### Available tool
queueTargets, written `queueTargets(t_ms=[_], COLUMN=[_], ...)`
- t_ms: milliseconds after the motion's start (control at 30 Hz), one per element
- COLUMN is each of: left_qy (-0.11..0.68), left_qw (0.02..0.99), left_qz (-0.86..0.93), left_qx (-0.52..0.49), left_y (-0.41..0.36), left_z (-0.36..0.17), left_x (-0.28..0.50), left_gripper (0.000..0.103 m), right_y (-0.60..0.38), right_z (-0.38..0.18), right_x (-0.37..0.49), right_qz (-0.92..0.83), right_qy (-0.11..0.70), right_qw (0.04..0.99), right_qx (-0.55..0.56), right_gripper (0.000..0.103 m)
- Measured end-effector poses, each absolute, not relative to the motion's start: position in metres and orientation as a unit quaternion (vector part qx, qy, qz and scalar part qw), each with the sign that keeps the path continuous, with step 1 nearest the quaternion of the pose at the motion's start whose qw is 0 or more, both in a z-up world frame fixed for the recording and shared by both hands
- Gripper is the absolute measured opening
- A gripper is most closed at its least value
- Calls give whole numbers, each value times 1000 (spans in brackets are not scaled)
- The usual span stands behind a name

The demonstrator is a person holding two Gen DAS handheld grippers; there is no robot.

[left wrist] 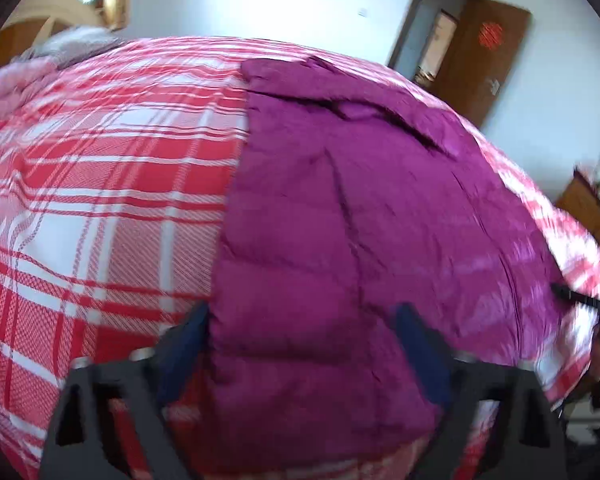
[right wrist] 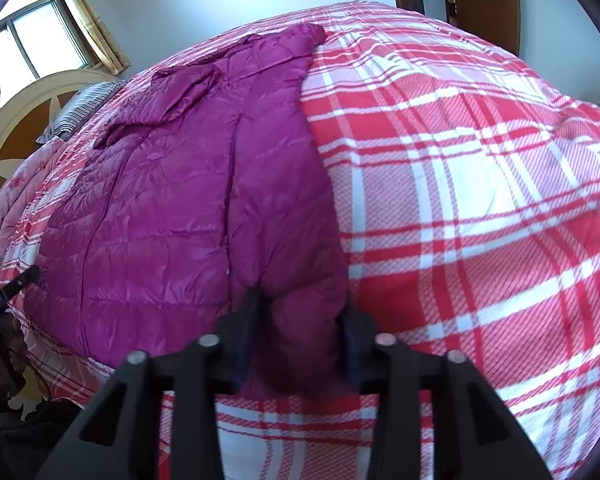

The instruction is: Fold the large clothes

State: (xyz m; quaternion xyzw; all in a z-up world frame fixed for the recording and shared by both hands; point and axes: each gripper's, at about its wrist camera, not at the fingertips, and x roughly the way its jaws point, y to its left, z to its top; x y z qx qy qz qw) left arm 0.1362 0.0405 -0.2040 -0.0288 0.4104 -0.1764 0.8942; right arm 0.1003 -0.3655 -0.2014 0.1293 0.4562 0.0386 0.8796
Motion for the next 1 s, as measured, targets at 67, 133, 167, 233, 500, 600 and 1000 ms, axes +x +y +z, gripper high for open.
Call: queueTargets(t_ms=[67, 133, 167, 233, 500, 600, 1000], left_qy=[414, 422, 418, 391, 291, 273, 373], left_qw=[891, 882, 883, 891, 904, 903, 891], left_qz=[-185, -208, -212, -227, -310, -325, -249], left_qx=[-5, -29, -37, -32, -47, -63, -69], left_y=[36, 44, 47, 52, 83, 96, 81], left_z=[-205, -200, -194, -169, -46, -18, -59], left_x=[132, 132, 129, 117, 40, 29, 213], left_gripper=[21, 9, 6, 6, 5, 6, 15], right_y=[-365, -369, -370, -371, -370, -373, -404], right_z=[-202, -200, -198, -188, -98, -58, -40], right_x=[101, 105, 103, 95, 22, 0, 145], right_qz=[48, 57, 63, 81, 138, 146, 127], right_qy=[456, 454, 451, 439, 362, 318, 292], right_qw=[878, 876, 875, 876, 902, 918, 916], right_qx=[135, 155, 165, 180, 190, 189, 246], right_gripper=[18, 12, 9, 8, 8, 8, 7])
